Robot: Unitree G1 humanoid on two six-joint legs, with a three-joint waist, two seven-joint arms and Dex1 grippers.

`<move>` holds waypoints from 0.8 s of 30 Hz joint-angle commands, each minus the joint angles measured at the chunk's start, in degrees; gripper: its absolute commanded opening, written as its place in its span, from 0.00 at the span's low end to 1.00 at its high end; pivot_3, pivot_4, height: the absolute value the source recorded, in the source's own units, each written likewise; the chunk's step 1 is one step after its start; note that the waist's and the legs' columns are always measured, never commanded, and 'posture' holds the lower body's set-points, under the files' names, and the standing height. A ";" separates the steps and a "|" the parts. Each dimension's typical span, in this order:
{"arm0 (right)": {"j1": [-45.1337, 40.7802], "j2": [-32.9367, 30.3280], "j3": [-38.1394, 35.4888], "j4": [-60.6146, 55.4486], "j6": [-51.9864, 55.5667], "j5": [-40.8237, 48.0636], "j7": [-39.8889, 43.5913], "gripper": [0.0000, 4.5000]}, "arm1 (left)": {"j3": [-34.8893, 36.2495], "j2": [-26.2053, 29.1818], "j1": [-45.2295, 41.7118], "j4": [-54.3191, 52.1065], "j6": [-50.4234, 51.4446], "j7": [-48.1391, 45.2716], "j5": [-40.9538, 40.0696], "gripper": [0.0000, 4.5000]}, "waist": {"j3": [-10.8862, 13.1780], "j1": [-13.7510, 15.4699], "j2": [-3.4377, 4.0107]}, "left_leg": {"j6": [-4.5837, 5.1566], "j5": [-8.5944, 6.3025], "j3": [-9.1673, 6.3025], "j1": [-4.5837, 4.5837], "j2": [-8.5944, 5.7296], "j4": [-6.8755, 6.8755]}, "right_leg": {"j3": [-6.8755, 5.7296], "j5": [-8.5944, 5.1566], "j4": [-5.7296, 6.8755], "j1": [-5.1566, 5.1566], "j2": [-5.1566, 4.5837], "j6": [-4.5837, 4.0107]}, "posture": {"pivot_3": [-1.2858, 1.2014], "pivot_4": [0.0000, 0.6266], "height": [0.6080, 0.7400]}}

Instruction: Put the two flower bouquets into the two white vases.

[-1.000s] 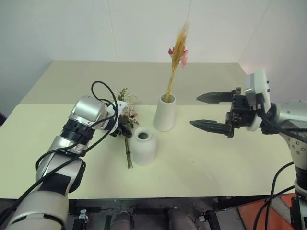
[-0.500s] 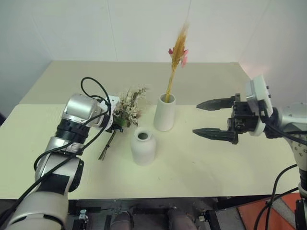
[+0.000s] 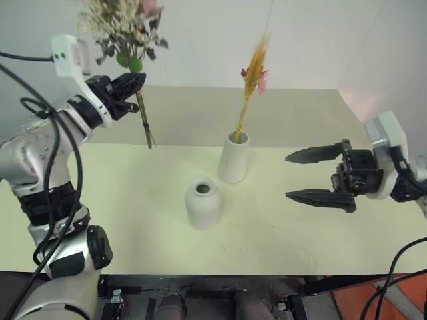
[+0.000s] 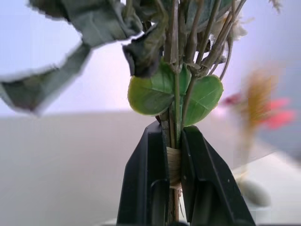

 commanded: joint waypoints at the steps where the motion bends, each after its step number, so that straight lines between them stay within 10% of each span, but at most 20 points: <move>1: -0.08 -0.46 -1.79 -1.48 -0.57 2.23 0.08 1.00 | -0.48 -0.85 1.42 -5.26 1.56 -2.62 -8.36 0.02 | 0.00 0.04 0.00 | 0.00 0.00 0.00 -0.01 0.00 0.02 | -0.01 -0.01 0.00 0.00 0.00 0.04 | 0.52 0.24 1.00; 24: 2.14 0.96 -1.71 -5.57 -1.58 3.08 -5.40 1.00 | -13.30 -2.07 6.10 -5.81 -4.61 -9.90 -18.38 0.02 | 0.00 -0.02 0.00 | 0.00 0.00 -0.01 0.01 0.01 0.12 | 0.02 -0.12 -0.01 0.05 0.03 0.28 | 0.52 0.24 1.00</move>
